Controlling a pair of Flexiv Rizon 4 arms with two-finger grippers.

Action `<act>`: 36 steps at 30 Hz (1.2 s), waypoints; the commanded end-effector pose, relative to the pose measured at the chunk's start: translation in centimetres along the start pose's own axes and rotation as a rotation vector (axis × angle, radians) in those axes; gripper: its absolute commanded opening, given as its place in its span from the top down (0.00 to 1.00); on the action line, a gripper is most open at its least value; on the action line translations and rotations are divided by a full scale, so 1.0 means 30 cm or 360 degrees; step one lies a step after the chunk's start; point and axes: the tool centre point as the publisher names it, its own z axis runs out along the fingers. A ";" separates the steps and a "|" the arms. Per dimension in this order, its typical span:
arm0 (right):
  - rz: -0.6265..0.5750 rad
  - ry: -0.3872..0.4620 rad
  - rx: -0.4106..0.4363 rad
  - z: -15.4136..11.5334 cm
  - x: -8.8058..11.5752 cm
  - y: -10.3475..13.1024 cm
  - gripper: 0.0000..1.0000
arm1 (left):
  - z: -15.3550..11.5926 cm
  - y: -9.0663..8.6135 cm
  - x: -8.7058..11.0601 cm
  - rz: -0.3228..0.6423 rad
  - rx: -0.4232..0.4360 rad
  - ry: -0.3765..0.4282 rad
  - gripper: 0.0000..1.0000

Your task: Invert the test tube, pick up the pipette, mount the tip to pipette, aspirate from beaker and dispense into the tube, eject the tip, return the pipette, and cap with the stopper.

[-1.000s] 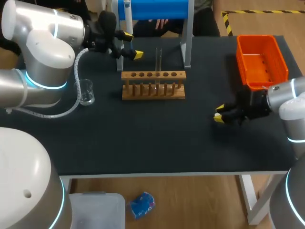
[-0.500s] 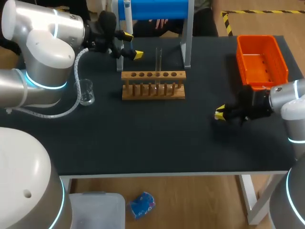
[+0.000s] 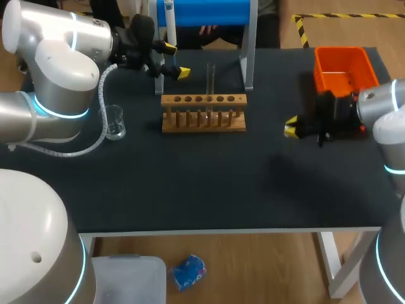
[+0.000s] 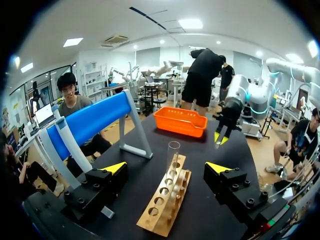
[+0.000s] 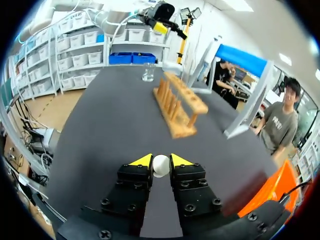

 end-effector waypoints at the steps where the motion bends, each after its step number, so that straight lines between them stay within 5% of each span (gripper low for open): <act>1: -0.0046 0.0029 0.0030 -0.076 -0.053 0.129 1.00 | -0.001 -0.002 -0.004 -0.0001 -0.0006 0.0009 0.00; 19: -0.0286 0.0175 0.0002 -0.089 -0.252 0.624 1.00 | -0.001 -0.002 -0.004 -0.0001 -0.0006 0.0009 0.00; 36: -0.0325 0.0201 0.0032 0.128 -0.259 0.818 1.00 | -0.001 -0.002 -0.004 -0.0001 -0.0006 0.0009 0.00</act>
